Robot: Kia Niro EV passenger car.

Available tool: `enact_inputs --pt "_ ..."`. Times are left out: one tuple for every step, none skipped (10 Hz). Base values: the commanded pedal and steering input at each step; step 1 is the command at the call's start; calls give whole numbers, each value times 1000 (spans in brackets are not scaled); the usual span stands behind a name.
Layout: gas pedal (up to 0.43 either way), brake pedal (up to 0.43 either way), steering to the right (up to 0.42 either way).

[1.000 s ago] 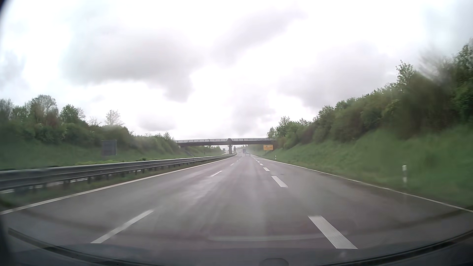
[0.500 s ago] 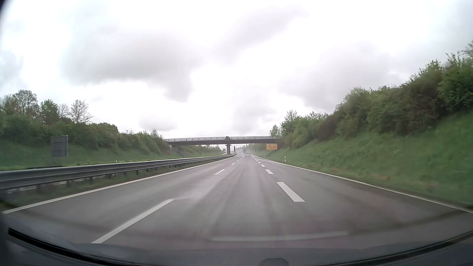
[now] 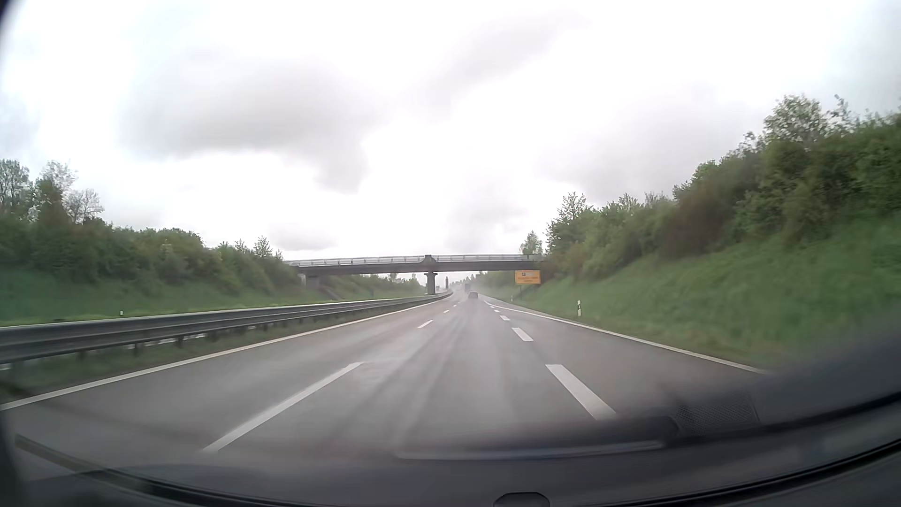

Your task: Follow the waypoints while adhering to traffic rules and regulations

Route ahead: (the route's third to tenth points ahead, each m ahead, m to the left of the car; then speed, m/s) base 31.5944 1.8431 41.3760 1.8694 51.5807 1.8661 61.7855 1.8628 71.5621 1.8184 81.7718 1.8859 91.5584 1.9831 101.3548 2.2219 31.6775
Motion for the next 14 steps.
enact_inputs --pt "299 0 -5" --pt "299 0 -5" --pt "299 0 -4" --pt "299 0 -4" --pt "299 0 -4" --pt "311 0 -4" --pt "311 0 -4" --pt "311 0 -4" --pt "311 0 -4" --pt "311 0 -4" --pt "311 0 -4" --pt "311 0 -4" --pt "311 0 -3" --pt "311 0 -3"
